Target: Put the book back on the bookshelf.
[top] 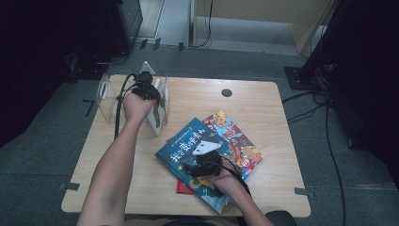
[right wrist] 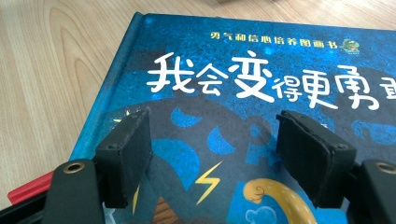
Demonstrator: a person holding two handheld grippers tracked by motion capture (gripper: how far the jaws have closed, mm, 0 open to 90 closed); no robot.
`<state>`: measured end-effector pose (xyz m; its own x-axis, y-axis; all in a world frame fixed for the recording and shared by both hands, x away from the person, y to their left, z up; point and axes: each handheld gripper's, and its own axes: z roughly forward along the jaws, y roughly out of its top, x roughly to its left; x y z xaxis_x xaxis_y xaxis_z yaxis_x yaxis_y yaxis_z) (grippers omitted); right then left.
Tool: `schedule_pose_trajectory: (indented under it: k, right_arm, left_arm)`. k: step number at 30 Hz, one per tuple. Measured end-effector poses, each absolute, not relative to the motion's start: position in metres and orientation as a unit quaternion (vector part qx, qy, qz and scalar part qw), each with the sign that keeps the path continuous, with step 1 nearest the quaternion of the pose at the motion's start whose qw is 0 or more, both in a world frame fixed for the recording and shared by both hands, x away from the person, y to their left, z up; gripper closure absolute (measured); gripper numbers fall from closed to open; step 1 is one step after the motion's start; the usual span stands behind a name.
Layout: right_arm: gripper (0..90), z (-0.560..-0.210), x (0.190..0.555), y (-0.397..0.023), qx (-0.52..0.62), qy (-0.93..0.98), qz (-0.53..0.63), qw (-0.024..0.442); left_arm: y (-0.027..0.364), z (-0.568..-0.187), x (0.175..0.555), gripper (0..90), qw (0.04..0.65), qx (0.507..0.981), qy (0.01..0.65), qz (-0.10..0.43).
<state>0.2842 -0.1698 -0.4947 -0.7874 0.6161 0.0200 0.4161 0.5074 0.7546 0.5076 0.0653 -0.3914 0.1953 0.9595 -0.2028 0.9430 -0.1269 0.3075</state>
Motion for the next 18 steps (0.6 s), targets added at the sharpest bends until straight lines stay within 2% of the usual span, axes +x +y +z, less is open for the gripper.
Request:
schedule_pose_trajectory:
  k: [9,18]
  right_arm:
    - [26.6,-0.4947,0.2841,-0.1697,0.301,0.859,0.395,0.126]
    - [26.6,-0.4946,0.2841,-0.1697,0.301,0.859,0.395,0.126]
  left_arm:
    - [0.0655,-0.3927,0.5073,77.1,0.185,0.753,0.631,0.021]
    - [0.0630,-0.3837,0.5069,72.7,0.186,0.759,0.624,0.018]
